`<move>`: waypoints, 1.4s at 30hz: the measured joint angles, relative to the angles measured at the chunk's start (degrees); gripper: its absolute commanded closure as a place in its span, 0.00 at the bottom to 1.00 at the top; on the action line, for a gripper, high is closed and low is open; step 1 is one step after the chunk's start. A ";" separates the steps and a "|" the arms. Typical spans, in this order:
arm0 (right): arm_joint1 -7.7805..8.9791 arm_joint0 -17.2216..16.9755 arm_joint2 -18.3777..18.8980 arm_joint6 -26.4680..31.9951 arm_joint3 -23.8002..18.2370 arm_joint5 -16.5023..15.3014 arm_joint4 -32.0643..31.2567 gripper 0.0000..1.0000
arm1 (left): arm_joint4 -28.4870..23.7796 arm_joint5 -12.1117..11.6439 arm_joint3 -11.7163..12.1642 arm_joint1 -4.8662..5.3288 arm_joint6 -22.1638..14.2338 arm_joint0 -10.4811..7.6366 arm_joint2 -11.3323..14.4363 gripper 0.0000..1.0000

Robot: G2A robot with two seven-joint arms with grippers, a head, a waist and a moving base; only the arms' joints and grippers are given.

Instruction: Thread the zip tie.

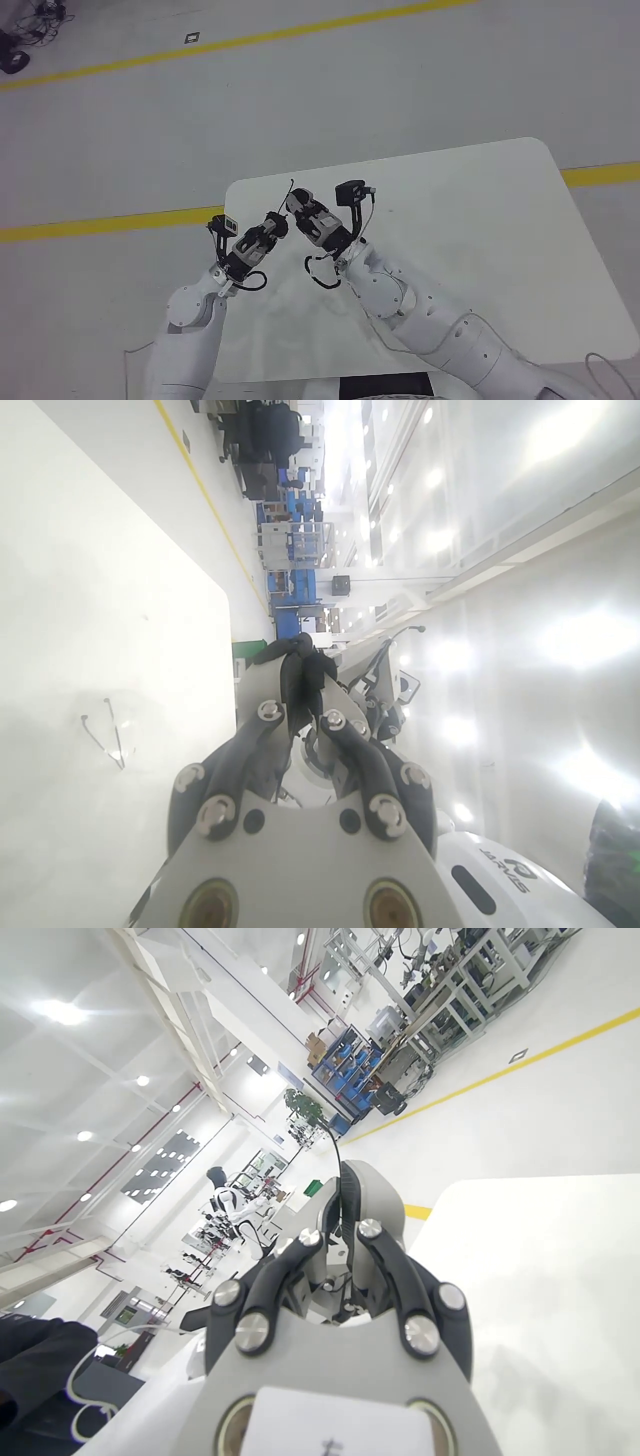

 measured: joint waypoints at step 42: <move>-0.70 -1.36 0.22 -1.46 0.87 3.63 -10.23 1.00 | -0.01 0.00 0.00 0.00 0.00 0.00 0.00 1.00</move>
